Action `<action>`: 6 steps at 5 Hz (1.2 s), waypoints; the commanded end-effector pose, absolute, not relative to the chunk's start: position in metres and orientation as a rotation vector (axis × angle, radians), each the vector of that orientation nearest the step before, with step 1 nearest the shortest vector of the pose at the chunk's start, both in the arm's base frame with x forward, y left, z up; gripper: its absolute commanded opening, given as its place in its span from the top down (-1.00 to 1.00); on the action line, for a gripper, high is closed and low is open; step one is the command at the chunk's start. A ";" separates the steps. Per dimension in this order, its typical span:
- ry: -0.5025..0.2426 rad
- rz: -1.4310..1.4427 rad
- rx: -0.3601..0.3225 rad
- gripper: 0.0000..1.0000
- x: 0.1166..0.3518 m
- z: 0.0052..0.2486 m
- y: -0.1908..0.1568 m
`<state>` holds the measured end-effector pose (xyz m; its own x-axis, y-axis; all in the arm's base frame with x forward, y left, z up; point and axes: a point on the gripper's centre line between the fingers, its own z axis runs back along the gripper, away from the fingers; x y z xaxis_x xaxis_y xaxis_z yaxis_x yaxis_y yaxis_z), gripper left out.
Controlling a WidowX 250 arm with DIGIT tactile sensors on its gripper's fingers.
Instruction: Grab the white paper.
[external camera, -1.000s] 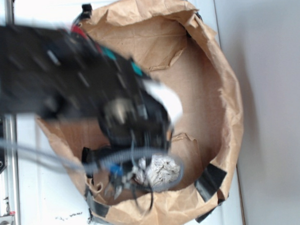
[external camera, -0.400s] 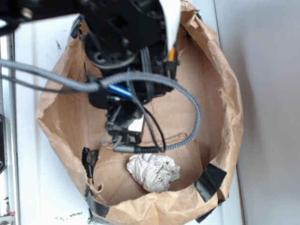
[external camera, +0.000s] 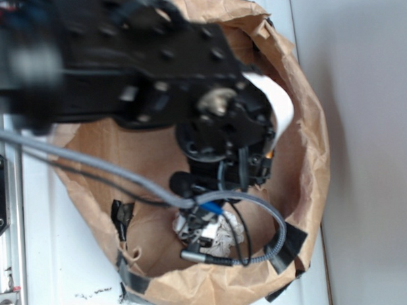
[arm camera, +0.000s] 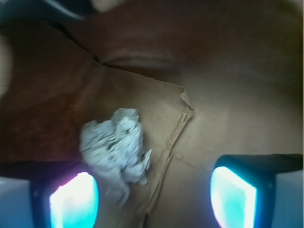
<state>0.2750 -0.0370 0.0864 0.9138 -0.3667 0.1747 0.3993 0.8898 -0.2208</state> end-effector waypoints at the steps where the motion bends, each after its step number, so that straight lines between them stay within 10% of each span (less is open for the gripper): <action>1: -0.052 -0.514 -0.336 -1.00 0.275 0.055 -0.076; 2: 0.001 -0.586 -0.455 -1.00 0.265 0.037 -0.093; 3: -0.003 -0.604 -0.414 -1.00 0.256 0.030 -0.098; 4: -0.022 -0.512 -0.403 1.00 0.268 0.037 -0.089; 6: -0.053 -0.490 -0.390 1.00 0.272 0.041 -0.079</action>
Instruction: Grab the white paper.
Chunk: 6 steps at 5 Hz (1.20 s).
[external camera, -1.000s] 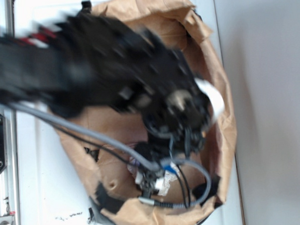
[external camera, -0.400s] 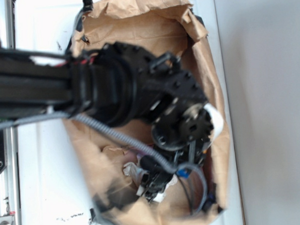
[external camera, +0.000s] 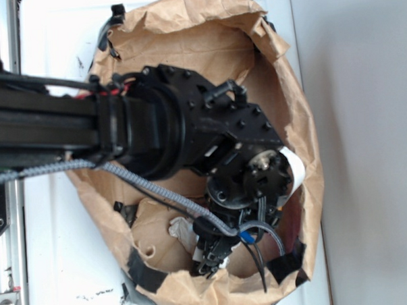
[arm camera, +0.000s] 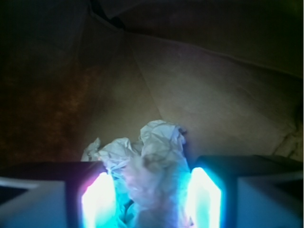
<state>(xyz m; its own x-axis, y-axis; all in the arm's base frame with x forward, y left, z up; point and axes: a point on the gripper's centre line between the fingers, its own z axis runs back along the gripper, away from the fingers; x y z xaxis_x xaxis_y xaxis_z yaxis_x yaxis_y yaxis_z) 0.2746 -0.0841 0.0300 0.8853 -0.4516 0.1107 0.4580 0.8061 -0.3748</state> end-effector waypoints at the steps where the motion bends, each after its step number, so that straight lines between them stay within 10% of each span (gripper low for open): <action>1: -0.090 -0.453 -0.327 1.00 0.266 0.059 -0.071; 4: -0.152 -0.198 -0.405 1.00 0.262 0.142 0.029; 6: -0.119 -0.028 -0.277 1.00 0.240 0.192 0.068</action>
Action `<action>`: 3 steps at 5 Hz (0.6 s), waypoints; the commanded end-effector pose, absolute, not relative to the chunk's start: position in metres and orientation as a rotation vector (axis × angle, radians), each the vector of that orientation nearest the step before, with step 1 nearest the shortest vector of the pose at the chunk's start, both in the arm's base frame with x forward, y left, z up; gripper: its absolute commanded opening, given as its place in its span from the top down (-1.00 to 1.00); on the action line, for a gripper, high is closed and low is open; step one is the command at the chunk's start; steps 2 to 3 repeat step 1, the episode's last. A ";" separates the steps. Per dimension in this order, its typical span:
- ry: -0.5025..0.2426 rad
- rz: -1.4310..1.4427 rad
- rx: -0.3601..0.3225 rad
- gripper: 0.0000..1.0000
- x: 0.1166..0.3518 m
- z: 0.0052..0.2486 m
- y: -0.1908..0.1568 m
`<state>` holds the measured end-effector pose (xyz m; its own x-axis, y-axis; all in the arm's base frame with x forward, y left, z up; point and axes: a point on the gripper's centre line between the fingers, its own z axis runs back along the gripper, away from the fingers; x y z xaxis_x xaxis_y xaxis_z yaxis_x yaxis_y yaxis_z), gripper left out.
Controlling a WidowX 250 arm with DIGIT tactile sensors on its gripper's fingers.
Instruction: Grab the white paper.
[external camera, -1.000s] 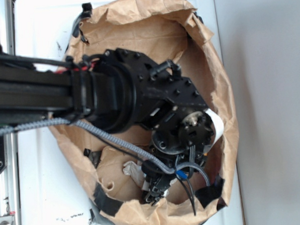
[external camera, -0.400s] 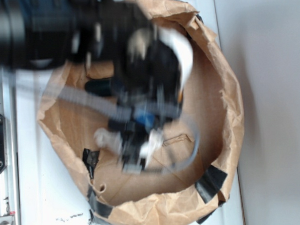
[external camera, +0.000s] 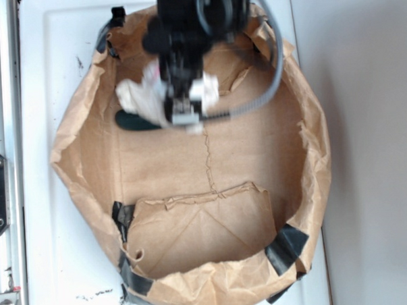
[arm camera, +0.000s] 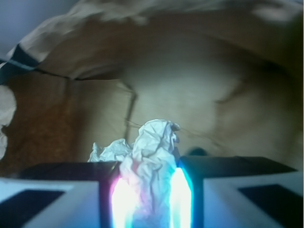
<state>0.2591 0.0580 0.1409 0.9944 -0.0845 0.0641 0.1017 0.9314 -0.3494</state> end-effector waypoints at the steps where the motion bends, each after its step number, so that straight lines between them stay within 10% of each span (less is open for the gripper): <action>1: -0.020 0.094 -0.103 -0.75 0.236 0.203 0.052; 3: -0.020 0.094 -0.103 -0.75 0.236 0.203 0.052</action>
